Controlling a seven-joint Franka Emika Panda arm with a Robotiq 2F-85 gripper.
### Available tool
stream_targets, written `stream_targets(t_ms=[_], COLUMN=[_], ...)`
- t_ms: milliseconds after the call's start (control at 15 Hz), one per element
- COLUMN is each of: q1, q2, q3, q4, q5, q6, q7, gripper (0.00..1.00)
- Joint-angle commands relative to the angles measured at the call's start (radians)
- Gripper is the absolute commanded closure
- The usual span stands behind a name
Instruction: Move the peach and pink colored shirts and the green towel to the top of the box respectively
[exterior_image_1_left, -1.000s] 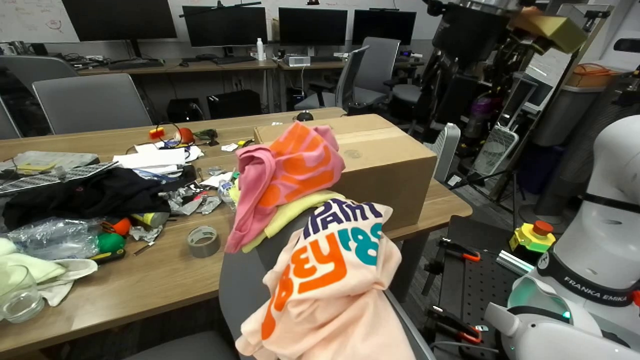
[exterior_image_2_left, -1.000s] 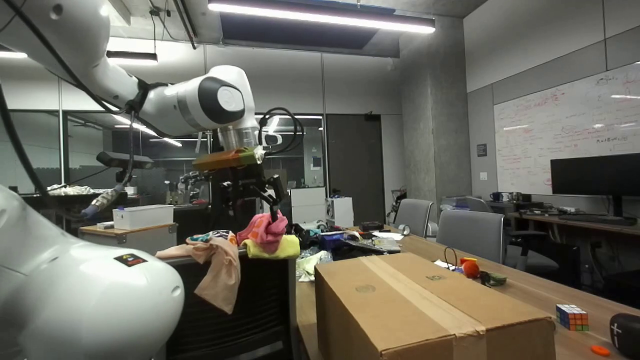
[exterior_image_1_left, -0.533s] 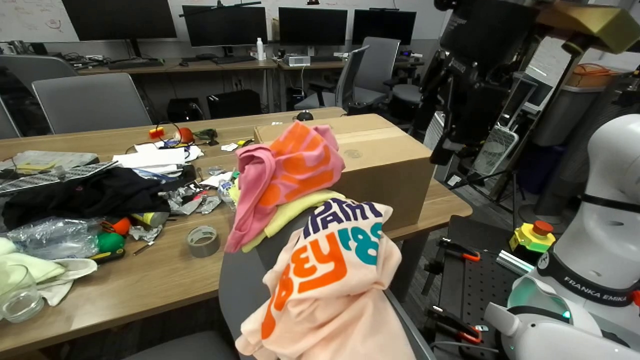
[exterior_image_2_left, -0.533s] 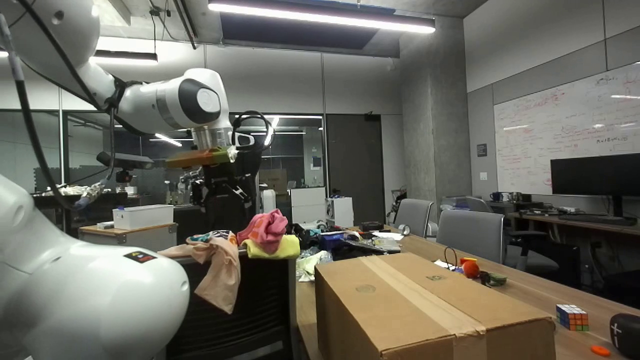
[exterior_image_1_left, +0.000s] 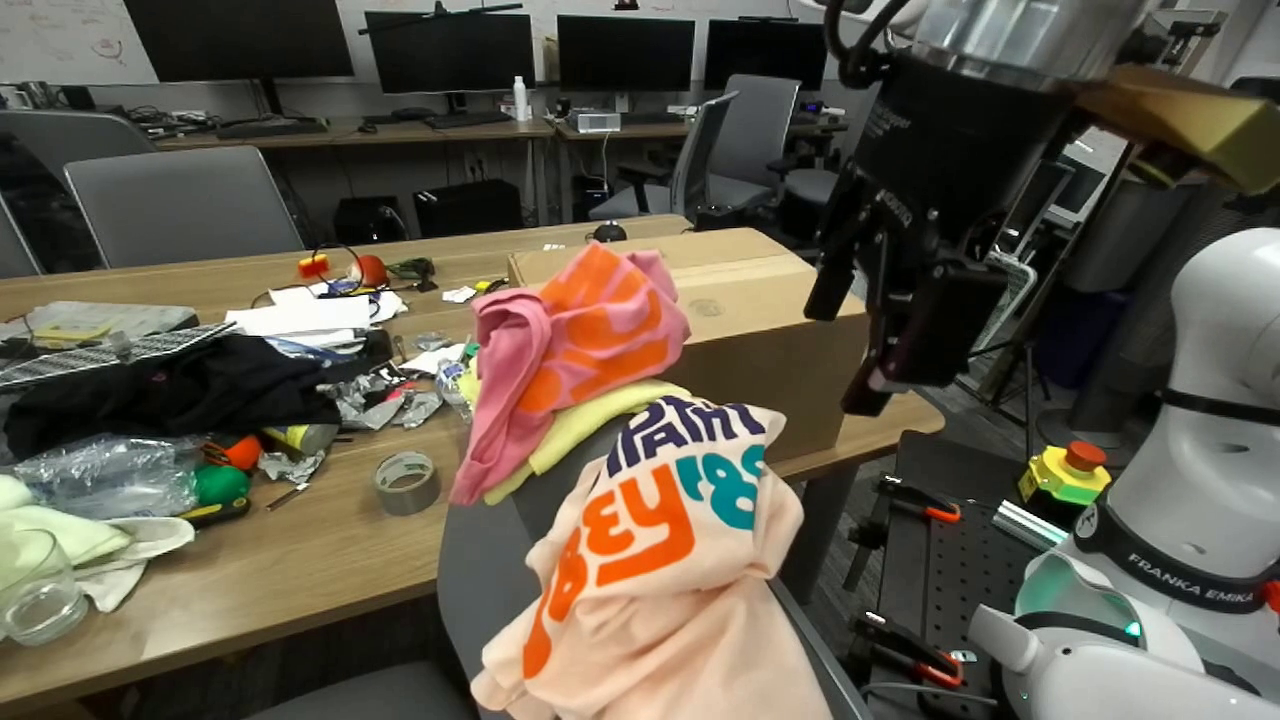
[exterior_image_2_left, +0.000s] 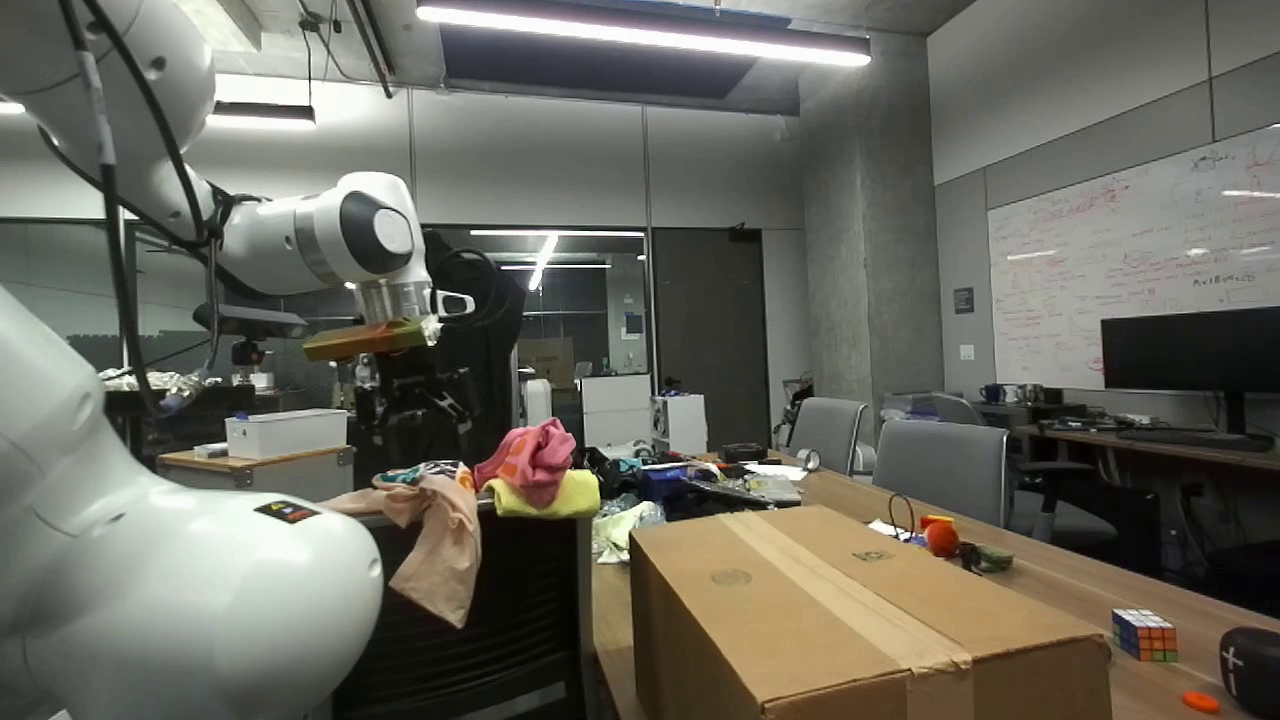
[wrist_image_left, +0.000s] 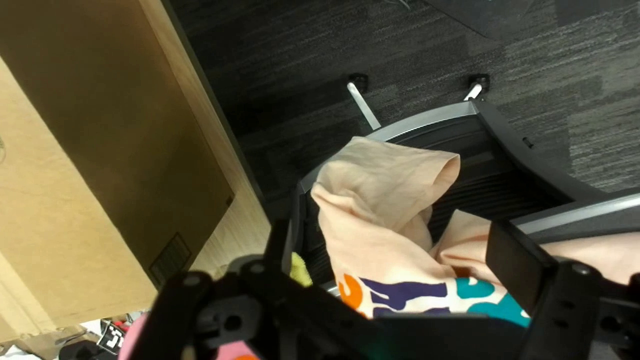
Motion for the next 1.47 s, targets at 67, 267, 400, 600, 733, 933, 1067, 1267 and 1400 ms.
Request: stream_targets(t_ms=[67,267,400,600,733,933,1067,1267,1400], q1=[0.026,0.046,0.058,0.075,0.083,0.087,0.084,0.072,0.066], q2=[0.095,0.139,0.164,0.200,0.219,0.249,0.264,0.284,0.295], q3=[0.045,0.062,0.075,0.089,0.098,0.113,0.122,0.143,0.157], q4=[0.065,0.093,0.105,0.117,0.118,0.113,0.108,0.097,0.091], q5=[0.039,0.077,0.095,0.108,0.107,0.091,0.081,0.033,-0.013], q6=[0.037,0.060,0.084,0.117,0.143,0.182,0.210,0.261,0.281], q7=[0.094,0.125,0.137,0.144,0.150,0.157,0.161,0.174,0.190], gripper=[0.00,0.00,0.00,0.00,0.00,0.00,0.00,0.00,0.00])
